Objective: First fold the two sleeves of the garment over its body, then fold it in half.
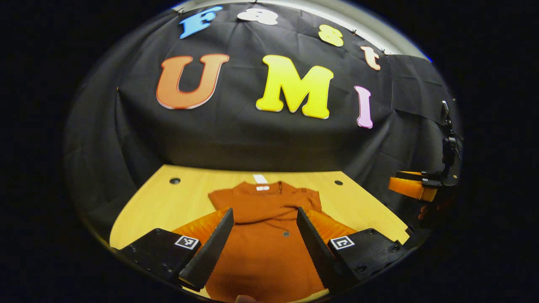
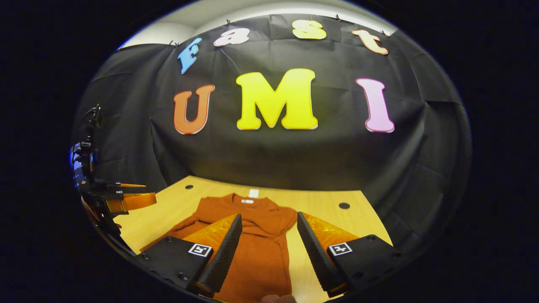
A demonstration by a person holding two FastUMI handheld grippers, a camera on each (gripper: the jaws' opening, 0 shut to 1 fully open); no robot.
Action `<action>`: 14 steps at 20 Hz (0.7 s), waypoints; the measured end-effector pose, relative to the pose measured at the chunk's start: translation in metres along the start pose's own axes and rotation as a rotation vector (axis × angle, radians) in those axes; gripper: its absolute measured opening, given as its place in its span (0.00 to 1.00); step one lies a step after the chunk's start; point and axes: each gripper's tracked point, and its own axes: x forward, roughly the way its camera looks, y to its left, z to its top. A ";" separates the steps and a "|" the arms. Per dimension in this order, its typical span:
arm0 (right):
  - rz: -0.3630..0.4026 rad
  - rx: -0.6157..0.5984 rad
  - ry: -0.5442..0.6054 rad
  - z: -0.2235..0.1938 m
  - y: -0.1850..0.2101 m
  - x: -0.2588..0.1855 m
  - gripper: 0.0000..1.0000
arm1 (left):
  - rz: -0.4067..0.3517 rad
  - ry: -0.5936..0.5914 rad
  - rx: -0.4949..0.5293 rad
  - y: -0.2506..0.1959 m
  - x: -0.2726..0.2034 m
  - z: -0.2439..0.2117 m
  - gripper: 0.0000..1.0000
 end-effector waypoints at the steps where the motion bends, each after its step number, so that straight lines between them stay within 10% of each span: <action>1: -0.001 -0.005 0.034 -0.015 -0.006 -0.003 0.85 | 0.003 0.047 -0.017 0.013 -0.002 -0.016 0.97; 7: 0.083 0.040 0.281 -0.115 -0.020 -0.038 0.84 | -0.024 0.366 -0.047 0.063 -0.050 -0.128 0.99; 14: -0.005 0.052 0.543 -0.242 -0.054 -0.075 0.85 | 0.022 0.601 -0.133 0.098 -0.086 -0.223 0.99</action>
